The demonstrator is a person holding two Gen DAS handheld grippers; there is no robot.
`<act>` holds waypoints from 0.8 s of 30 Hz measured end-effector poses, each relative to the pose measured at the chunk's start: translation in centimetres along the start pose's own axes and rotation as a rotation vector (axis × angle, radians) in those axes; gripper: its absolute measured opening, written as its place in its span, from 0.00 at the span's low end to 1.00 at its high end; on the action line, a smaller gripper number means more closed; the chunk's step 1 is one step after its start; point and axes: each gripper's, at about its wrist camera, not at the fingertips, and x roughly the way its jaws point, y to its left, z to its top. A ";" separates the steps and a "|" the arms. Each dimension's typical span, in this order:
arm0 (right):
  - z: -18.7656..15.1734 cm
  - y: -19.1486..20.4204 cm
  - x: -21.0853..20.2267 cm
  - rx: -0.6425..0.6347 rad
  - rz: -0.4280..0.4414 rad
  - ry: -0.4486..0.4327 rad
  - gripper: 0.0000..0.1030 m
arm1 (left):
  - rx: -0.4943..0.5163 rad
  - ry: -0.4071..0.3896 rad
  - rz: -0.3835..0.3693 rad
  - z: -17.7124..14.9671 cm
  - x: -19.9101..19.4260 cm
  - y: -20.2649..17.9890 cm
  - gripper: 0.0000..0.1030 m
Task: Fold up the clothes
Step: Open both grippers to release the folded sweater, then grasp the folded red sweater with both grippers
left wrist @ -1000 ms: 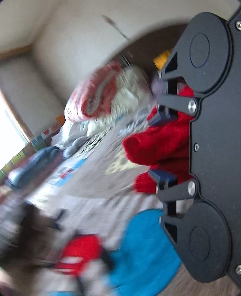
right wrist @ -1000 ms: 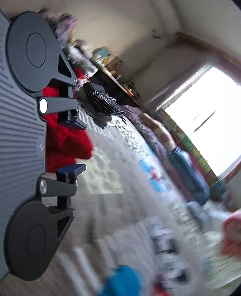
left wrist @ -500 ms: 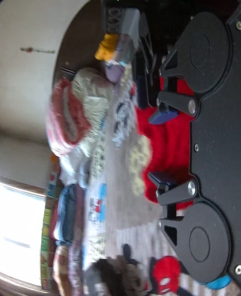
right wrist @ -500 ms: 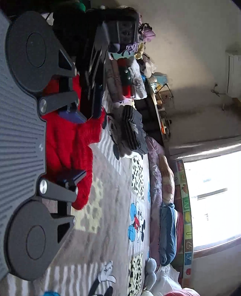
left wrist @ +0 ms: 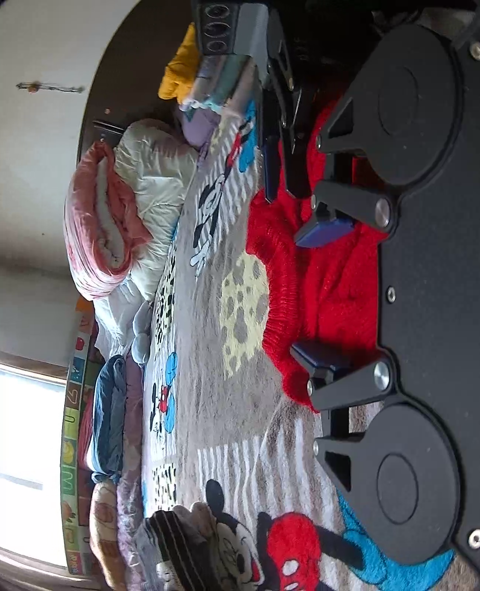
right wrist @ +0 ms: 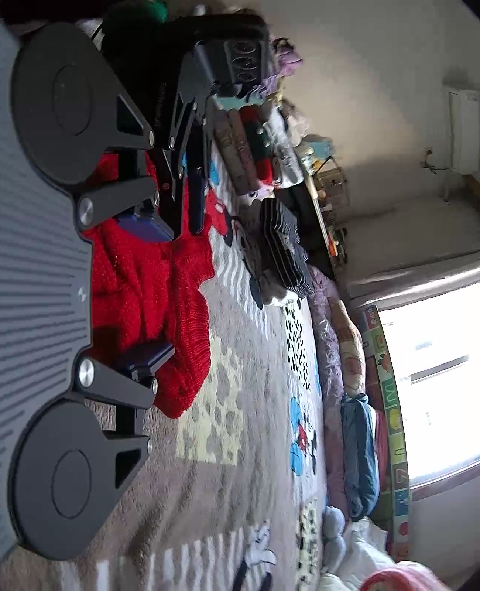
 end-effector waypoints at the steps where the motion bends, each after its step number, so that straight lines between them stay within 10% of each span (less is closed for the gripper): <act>1: 0.2 0.4 -0.2 -0.012 -0.015 0.006 0.58 | 0.009 -0.001 0.007 0.0 -0.1 -0.2 0.55; 14: -0.1 5.5 -6.9 -0.131 -0.117 -0.068 0.56 | 0.056 -0.101 0.082 0.7 -7.3 -4.6 0.55; 24: -2.8 4.3 -4.6 -0.061 -0.111 -0.040 0.57 | 0.057 -0.038 0.085 -2.6 -4.9 -4.6 0.55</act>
